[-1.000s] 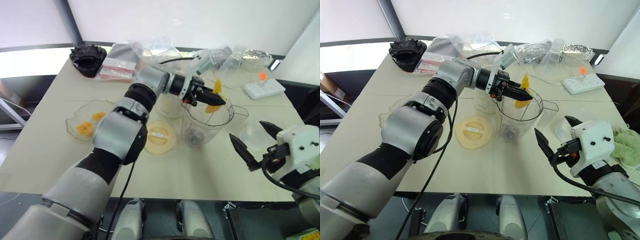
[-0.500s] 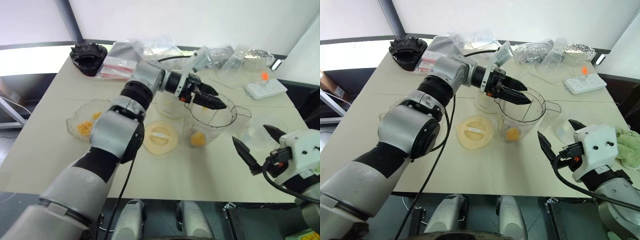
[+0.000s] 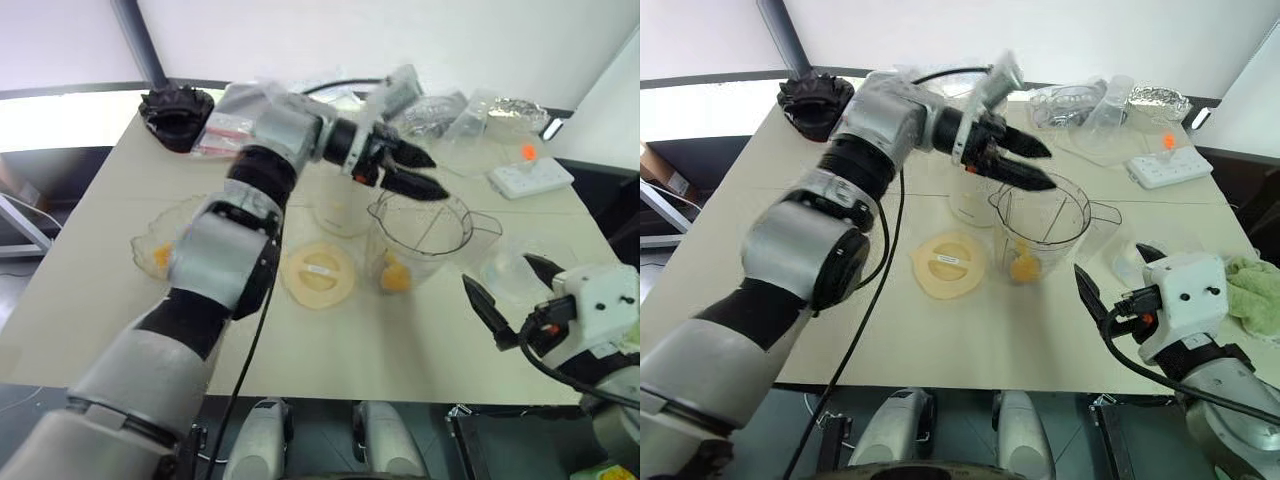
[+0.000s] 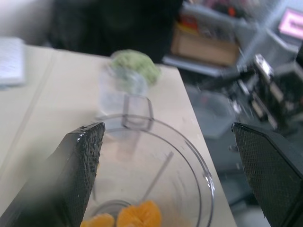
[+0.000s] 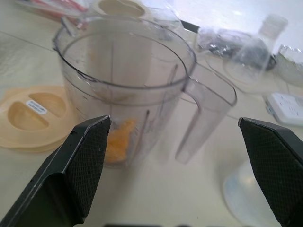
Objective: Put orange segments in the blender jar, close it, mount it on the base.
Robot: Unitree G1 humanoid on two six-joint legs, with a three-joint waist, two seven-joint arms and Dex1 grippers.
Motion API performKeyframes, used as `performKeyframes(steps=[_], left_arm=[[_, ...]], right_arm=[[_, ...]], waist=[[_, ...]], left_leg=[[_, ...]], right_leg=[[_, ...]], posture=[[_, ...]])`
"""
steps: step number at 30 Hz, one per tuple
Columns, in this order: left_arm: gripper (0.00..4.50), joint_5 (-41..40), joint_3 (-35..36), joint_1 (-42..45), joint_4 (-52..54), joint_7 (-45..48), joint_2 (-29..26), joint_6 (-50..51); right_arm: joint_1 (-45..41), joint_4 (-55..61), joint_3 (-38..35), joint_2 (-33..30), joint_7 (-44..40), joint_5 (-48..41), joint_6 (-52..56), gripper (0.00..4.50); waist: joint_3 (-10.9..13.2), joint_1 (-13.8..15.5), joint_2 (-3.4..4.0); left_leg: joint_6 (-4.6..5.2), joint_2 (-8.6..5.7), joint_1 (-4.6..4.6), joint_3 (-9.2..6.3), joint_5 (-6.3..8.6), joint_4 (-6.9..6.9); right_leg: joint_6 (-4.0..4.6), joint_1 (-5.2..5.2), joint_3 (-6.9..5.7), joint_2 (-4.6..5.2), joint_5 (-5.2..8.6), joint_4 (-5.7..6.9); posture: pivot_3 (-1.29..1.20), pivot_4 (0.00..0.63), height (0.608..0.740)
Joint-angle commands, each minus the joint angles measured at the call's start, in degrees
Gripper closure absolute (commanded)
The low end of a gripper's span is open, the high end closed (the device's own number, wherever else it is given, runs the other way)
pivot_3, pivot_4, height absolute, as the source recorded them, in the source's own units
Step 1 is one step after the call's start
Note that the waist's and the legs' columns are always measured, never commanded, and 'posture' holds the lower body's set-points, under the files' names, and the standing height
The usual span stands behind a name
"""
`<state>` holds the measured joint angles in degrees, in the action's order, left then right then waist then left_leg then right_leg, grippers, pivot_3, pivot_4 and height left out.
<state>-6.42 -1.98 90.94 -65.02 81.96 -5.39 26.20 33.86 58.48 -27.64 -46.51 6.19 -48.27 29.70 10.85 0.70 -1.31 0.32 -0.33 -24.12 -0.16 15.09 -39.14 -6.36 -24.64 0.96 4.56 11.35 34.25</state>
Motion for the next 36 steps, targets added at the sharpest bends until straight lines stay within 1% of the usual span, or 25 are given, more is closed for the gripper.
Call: performKeyframes(steps=[1, 4, 6, 10, 12, 14, 16, 17, 19, 22, 25, 28, 36], left_arm=[[0.05, -3.86, 4.87, 2.89, 4.06, -3.33, -4.39, 1.43], [0.05, -5.29, 6.04, 1.19, 7.9, -5.5, -6.8, 3.54], [0.05, -5.99, 5.78, -1.83, 12.86, -6.36, -8.23, 5.98], [0.05, -6.99, 2.92, -14.94, 31.56, -8.55, -11.04, 10.35], [0.05, -5.38, -0.21, -25.37, 42.11, -8.93, -13.57, 7.94], [0.05, -5.23, -2.48, -34.35, 51.06, -10.0, -15.68, 8.7], [0.05, -5.43, -4.26, -42.33, 57.34, -11.61, -17.61, 10.56], [0.05, -4.82, -5.47, -46.16, 59.85, -11.53, -18.82, 8.41], [0.05, -5.8, -6.64, -50.73, 64.27, -11.87, -19.92, 7.99], [0.05, -7.97, -7.04, -54.1, 69.35, -13.11, -20.0, 8.89], [0.05, -8.72, -6.96, -55.85, 71.51, -15.87, -19.37, 8.85], [0.05, -9.07, -7.24, -56.59, 72.66, -17.9, -19.26, 9.04], [0.05, -9.36, -7.71, -57.68, 73.47, -21.19, -19.8, 7.86]], right_arm=[[2.44, 1.49, -1.19, 3.0, -1.16, 4.19, 0.33, 0.0], [3.74, -0.63, -2.64, 4.75, -3.57, 8.73, 0.73, 0.0], [3.53, -2.97, -4.03, 6.72, -5.15, 9.98, 0.05, 0.0], [2.26, -7.64, -6.01, 10.2, -7.42, 13.56, -1.05, 0.0], [-0.25, -10.14, -6.45, 12.52, -6.34, 14.35, -0.7, 0.0], [-2.47, -13.08, -6.88, 14.22, -6.09, 15.49, -0.53, 0.0], [-6.19, -16.49, -6.78, 16.39, -5.81, 14.53, -0.13, 0.0], [-8.41, -18.48, -6.43, 17.53, -5.26, 14.15, 0.12, 0.0], [-12.13, -22.16, -6.46, 18.94, -4.79, 14.08, 0.73, 0.0], [-16.3, -27.32, -7.1, 18.94, -4.87, 15.51, 1.36, 0.0], [-20.03, -33.51, -6.85, 17.86, -4.31, 19.2, 1.03, 0.0], [-22.88, -37.86, -7.3, 17.73, -4.21, 20.9, 0.95, 0.0], [-27.09, -48.63, -7.92, 16.86, -5.97, 25.69, -2.51, 0.0]], waist=[[0.0, -0.02, 0.0], [-0.02, 0.1, 0.03], [-0.04, 0.21, 0.06], [-0.12, -0.08, 0.21], [-0.12, -0.22, 0.21], [-0.14, -0.4, 0.24], [-0.13, -0.23, 0.25], [-0.13, -0.13, 0.24], [-0.18, -0.11, 0.34], [-0.18, 0.22, 0.37], [-0.23, 0.05, 0.44], [-0.29, -0.17, 0.56], [-0.29, -0.32, 0.58]], left_leg=[[0.0, 0.01, 0.02, -0.01, 0.0, 0.01], [0.0, 0.04, 0.04, -0.03, 0.0, 0.01], [0.0, 0.02, 0.04, -0.03, 0.0, -0.01], [0.0, 0.02, 0.23, -0.01, 0.0, 0.02], [-0.01, 0.04, 0.27, 0.0, 0.0, 0.04], [-0.01, 0.09, 0.42, 0.05, 0.0, 0.09], [-0.01, 0.1, 0.49, 0.07, -0.01, 0.11], [-0.01, 0.1, 0.52, 0.06, -0.01, 0.1], [-0.02, 0.13, 0.63, 0.08, -0.01, 0.1], [-0.04, 0.1, 0.63, 0.08, -0.02, 0.05], [-0.05, 0.07, 0.63, 0.12, -0.02, 0.04], [-0.04, 0.07, 0.63, 0.2, -0.02, 0.07], [-0.03, 0.07, 0.72, 0.21, -0.02, 0.11]], right_leg=[[0.0, 0.0, 0.0, -0.01, 0.0, 0.02], [0.0, -0.01, 0.0, -0.02, 0.0, 0.07], [0.0, 0.04, 0.0, -0.01, 0.0, 0.04], [0.0, 0.15, 0.12, 0.06, -0.01, 0.02], [0.0, 0.14, 0.15, 0.06, -0.01, 0.11], [0.01, 0.14, 0.21, 0.03, -0.02, 0.18], [0.02, 0.13, 0.26, 0.03, -0.01, 0.3], [0.03, 0.14, 0.26, 0.03, -0.01, 0.35], [0.08, 0.19, 0.26, 0.02, -0.04, 0.35], [0.11, 0.24, 0.26, 0.09, -0.05, 0.36], [0.12, 0.32, 0.26, 0.12, -0.05, 0.26], [0.11, 0.32, 0.27, 0.11, -0.05, 0.21], [0.1, 0.31, 0.26, -0.02, -0.05, 0.33]], posture=[[0.0, 0.15, 0.74], [0.0, 0.15, 0.74], [0.0, 0.15, 0.74], [0.0, 0.15, 0.74], [0.0, 0.15, 0.74], [0.0, 0.15, 0.74], [0.0, 0.15, 0.74], [0.0, 0.15, 0.74], [0.0, 0.15, 0.74], [0.0, 0.15, 0.74], [0.0, 0.15, 0.74], [0.0, 0.15, 0.74], [0.0, 0.15, 0.74]])
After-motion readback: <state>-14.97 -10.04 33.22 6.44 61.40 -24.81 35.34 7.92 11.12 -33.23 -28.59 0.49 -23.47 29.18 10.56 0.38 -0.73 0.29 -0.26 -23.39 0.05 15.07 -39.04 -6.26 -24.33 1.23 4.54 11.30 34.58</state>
